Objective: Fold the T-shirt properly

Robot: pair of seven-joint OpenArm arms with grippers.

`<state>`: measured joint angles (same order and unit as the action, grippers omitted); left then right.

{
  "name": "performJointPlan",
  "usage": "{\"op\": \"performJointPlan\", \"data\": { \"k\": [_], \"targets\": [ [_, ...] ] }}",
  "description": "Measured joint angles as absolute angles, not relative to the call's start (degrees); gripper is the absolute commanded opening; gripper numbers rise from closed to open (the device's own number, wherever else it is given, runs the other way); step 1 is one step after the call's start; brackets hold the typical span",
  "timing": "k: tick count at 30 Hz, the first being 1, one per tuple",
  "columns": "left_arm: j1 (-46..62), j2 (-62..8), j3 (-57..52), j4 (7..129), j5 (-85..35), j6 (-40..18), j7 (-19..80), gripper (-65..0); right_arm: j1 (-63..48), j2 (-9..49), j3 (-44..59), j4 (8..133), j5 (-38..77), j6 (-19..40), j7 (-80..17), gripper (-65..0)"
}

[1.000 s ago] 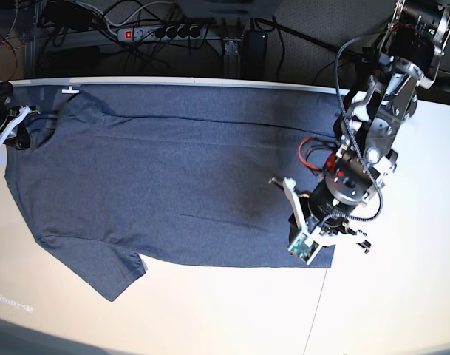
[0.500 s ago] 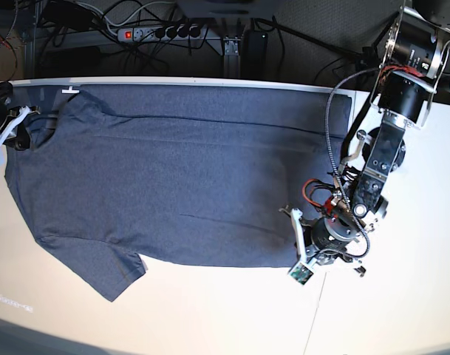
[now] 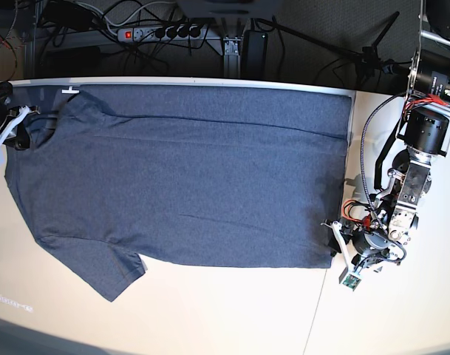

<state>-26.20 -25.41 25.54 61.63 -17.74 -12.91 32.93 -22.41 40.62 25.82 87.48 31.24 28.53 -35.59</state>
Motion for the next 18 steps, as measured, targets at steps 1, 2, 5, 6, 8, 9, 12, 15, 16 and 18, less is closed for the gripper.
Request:
{"op": "performJointPlan", "data": {
  "k": [1,2,5,6,8,9,12,15,16,18],
  "targets": [
    [-26.39,-25.43,25.54,60.73,-18.81,-12.91,33.15,-25.9,-22.41,40.62,25.82,87.48,31.27,28.53,-35.62,-65.0],
    [-26.61,-25.43,25.54,59.90,-19.73,-12.91,33.34,-25.6,-22.41,40.60,25.82,87.48,31.27,28.53,-35.62,-65.0],
    [-27.81,-25.43,25.54,58.48,-23.75,-12.88,34.54,-25.6,-22.41,40.60,25.82,87.48,31.27,28.53,-35.62,-65.0],
    [-28.03,-25.41,25.43,58.41,-25.02,-12.91,34.94,-25.6,-22.41,40.60,25.82,87.48,31.29,28.53,-35.59,-65.0],
    [-28.14,-25.23,24.32,58.41,-28.08,-12.88,36.58,-25.6,-22.41,40.62,25.82,87.48,31.27,28.53,-35.62,-65.0],
    [-28.10,-25.19,23.44,58.41,-30.02,-12.93,37.76,-25.6,-22.41,40.60,25.82,87.48,31.27,28.53,-35.62,-65.0],
    [-27.99,-24.77,18.96,57.67,-35.99,-14.37,40.99,-25.6,-22.41,40.62,25.82,87.48,31.27,28.53,-35.62,-65.0],
    [-28.14,-24.27,14.22,55.70,-40.12,-16.49,41.85,-25.6,-22.41,40.62,25.82,87.48,31.27,28.53,-35.62,-65.0],
    [-28.14,-24.23,12.86,54.74,-41.89,-17.43,41.85,-25.6,-22.41,40.62,25.82,87.48,31.27,28.53,-35.64,-65.0],
    [-28.12,-24.25,11.03,52.95,-45.19,-18.94,42.44,-25.6,-22.41,40.62,25.82,87.48,31.24,28.53,-35.66,-65.0]
  ]
}}
